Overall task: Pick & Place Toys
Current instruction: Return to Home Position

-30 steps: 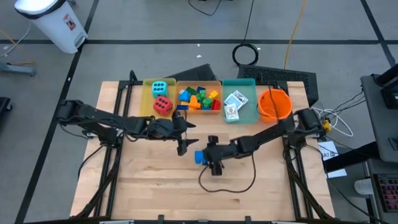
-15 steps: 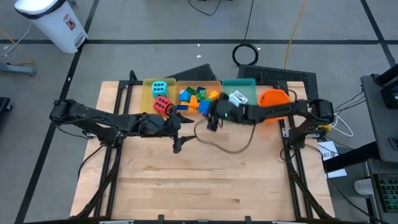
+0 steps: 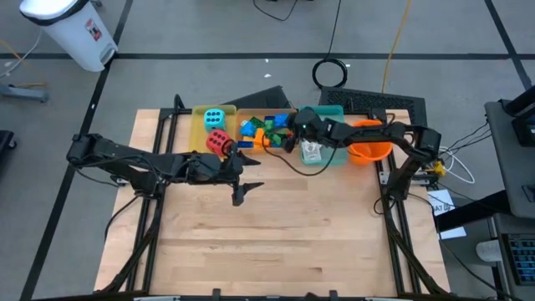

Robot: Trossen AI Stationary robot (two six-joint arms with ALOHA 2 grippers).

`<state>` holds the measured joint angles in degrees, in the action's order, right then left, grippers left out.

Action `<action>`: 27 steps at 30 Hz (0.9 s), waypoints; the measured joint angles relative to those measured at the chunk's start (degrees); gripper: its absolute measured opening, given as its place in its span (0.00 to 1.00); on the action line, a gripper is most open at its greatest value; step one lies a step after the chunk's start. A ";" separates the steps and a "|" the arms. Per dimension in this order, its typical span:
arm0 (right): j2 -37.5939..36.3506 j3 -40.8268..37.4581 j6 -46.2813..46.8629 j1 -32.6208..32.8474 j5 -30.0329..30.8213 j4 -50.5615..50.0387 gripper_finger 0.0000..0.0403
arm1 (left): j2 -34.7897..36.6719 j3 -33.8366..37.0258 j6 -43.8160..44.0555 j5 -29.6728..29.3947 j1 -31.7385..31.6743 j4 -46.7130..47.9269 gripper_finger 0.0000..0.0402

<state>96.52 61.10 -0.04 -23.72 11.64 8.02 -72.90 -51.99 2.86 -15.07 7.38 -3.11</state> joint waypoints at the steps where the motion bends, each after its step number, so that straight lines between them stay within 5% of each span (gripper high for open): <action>1: -0.05 0.00 0.00 0.01 0.11 0.08 0.87 | 0.00 0.00 -0.14 0.00 0.00 0.00 0.77; 9: -10.21 -0.02 -6.65 3.07 0.17 -10.63 0.88 | 8.17 -0.16 -3.13 -0.02 0.42 8.46 0.76; 22: -50.57 -0.02 -3.19 14.80 0.15 -42.81 0.89 | 47.26 -0.13 -3.90 0.00 2.12 27.44 0.78; 27: -64.56 -6.33 5.69 16.77 0.21 -43.45 0.89 | 59.02 6.68 1.46 -0.04 2.16 35.00 0.78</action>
<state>31.96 54.77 5.65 -6.96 11.86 -35.43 -13.88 -45.31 4.32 -15.11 9.54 31.89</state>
